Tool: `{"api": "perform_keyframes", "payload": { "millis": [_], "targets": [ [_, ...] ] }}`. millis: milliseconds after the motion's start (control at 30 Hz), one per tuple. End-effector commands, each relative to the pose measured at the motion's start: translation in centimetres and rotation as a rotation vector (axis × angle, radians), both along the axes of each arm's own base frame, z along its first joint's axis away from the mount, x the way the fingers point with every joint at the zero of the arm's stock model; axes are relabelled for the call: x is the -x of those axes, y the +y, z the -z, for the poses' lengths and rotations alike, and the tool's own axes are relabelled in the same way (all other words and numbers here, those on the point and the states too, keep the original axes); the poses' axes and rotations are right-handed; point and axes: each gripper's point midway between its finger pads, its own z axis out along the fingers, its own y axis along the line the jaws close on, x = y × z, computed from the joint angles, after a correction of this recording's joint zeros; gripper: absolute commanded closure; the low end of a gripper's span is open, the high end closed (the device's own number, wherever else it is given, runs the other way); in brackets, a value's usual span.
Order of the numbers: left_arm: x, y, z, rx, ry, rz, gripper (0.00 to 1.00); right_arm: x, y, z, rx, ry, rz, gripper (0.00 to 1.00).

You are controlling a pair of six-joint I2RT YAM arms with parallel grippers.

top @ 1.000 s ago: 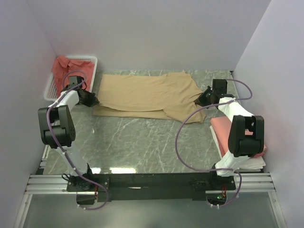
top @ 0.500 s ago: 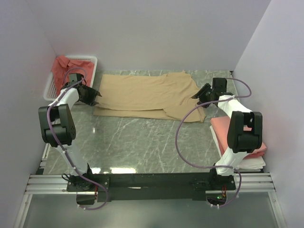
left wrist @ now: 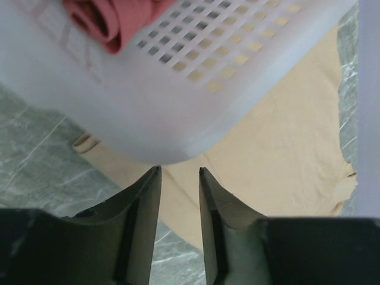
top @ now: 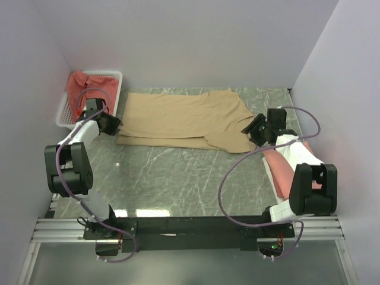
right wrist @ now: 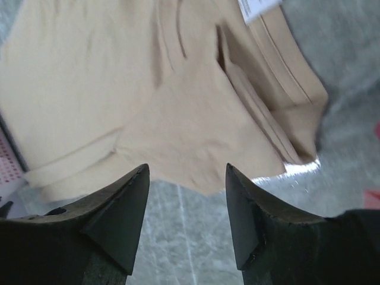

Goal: Fold and stack the t-shirts
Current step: Fold the tshirt

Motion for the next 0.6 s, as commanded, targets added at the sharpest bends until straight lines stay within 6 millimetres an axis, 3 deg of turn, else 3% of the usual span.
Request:
{"api": "perform_keyframes", "payload": {
  "millis": [0,233,567],
  "targets": [
    [0.0,0.1,-0.8,-0.023,-0.063,-0.021,0.65,2.1,0.7,1.2,0.052,0.01,-0.003,0.39],
    [0.8,-0.6,-0.4,-0.019,-0.057,-0.001,0.66,4.7,2.2,4.5,0.031,0.059,-0.014,0.4],
    [0.0,-1.1,-2.4,-0.022,-0.108,0.045,0.66,3.9,3.8,6.2,-0.046,0.045,-0.003,0.36]
  ]
}}
